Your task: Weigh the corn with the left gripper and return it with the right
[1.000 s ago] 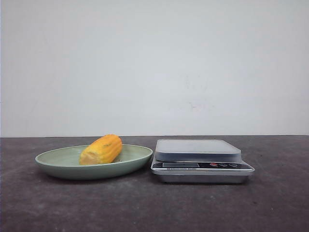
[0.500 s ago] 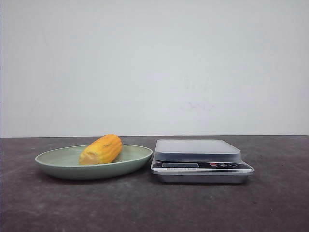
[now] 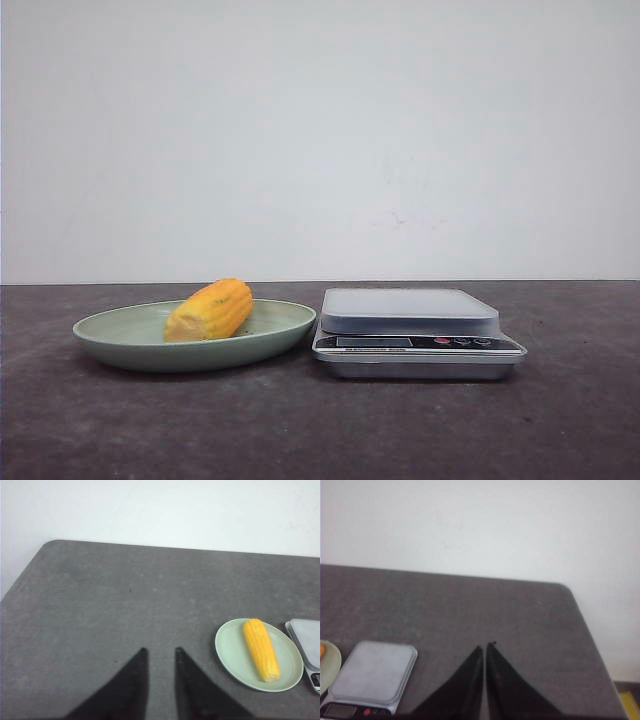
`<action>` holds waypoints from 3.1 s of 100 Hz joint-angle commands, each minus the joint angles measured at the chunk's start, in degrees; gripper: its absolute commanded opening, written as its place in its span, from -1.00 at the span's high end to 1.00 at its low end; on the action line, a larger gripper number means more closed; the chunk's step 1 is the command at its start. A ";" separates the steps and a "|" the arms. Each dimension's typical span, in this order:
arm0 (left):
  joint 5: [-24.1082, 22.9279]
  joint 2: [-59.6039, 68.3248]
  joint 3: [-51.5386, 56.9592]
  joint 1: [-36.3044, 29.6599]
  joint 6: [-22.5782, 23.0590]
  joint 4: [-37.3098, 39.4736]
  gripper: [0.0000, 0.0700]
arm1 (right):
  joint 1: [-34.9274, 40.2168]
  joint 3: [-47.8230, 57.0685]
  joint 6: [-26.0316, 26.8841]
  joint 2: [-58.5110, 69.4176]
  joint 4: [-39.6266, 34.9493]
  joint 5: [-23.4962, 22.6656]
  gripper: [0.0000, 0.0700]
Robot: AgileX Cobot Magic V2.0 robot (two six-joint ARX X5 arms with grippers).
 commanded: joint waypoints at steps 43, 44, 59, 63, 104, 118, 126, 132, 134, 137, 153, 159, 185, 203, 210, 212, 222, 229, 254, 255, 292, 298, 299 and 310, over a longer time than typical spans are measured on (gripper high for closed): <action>-0.44 0.07 0.55 -0.26 0.11 -1.42 0.98 | 0.35 -1.11 1.55 -0.79 -0.15 0.20 1.00; -0.44 0.07 0.55 -0.28 0.11 -1.42 0.98 | 0.35 -1.11 1.55 -0.79 -0.15 0.22 1.00; -0.44 0.07 0.55 -0.28 0.11 -1.14 0.98 | 0.35 -1.11 1.55 -0.79 -0.15 0.20 1.00; -0.44 0.07 0.57 -0.28 0.11 -1.03 0.98 | 0.35 -1.11 1.55 -0.79 -0.15 0.20 1.00; -0.68 0.07 0.39 0.55 0.13 -1.14 0.98 | 0.35 -1.11 1.55 -0.79 -0.15 0.20 1.00; -0.83 0.07 -2.25 6.40 0.35 0.72 0.99 | 0.35 -1.11 1.55 -0.79 -0.15 0.20 1.00; -1.90 -0.52 -5.68 10.91 0.39 3.82 0.99 | 0.35 -1.11 1.55 -0.79 -0.15 0.20 1.00; -2.14 -1.46 -9.27 14.25 0.66 6.51 0.99 | 0.35 -1.11 1.55 -0.79 -0.15 0.20 1.00; -2.12 -1.86 -10.49 15.34 0.83 7.45 0.99 | 0.35 -1.11 1.55 -0.79 -0.15 0.20 1.00; -1.86 -2.38 -12.13 16.68 0.83 8.96 0.99 | 0.35 -1.11 1.55 -0.79 -0.15 0.20 1.00; 11.87 -7.48 -25.92 24.85 5.88 26.80 0.99 | 0.35 -1.11 1.55 -0.79 -0.15 0.20 1.00; 19.69 -9.51 -31.85 27.08 9.29 36.28 0.99 | 0.35 -1.11 1.55 -0.79 -0.15 0.20 1.00; 45.18 -16.22 -56.50 36.70 11.87 63.73 0.99 | 0.35 -1.11 1.55 -0.79 -0.15 0.20 1.00; 45.27 -21.00 -68.59 38.64 8.94 68.22 0.99 | 0.35 -1.11 1.55 -0.79 -0.15 0.20 1.00; 45.27 -23.32 -72.22 38.66 9.35 70.07 0.99 | 0.35 -1.11 1.55 -0.79 -0.15 0.20 1.00; 45.27 -23.98 -73.09 38.66 9.35 70.47 0.99 | 0.35 -1.11 1.55 -0.79 -0.15 0.20 1.00; 44.96 -24.00 -76.63 38.66 9.97 74.25 0.99 | 0.35 -1.11 1.55 -0.79 -0.17 0.22 1.00; 44.78 -24.00 -78.40 38.66 11.39 76.19 0.99 | 0.35 -1.11 1.55 -0.79 -0.15 0.20 1.00; 42.03 -24.00 -79.69 38.66 19.76 73.24 0.99 | 0.35 -1.11 1.55 -0.79 -0.13 0.20 1.00; 41.75 -24.00 -79.69 38.66 20.06 72.96 0.99 | 0.35 -1.11 1.55 -0.79 -0.15 0.20 1.00; 36.68 -24.00 -79.67 38.10 21.18 69.64 0.99 | 0.35 -1.11 1.55 -0.79 -0.13 0.20 1.00; 36.81 -24.00 -79.65 38.07 21.18 69.64 0.99 | 0.35 -1.11 1.55 -0.79 -0.13 0.20 1.00; 36.81 -24.00 -79.65 38.10 21.18 69.64 0.99 | 0.35 -1.11 1.55 -0.79 -0.13 0.20 1.00; 36.81 -24.00 -79.65 38.07 21.18 69.64 0.99 | 0.35 -1.11 1.55 -0.79 -0.13 0.22 1.00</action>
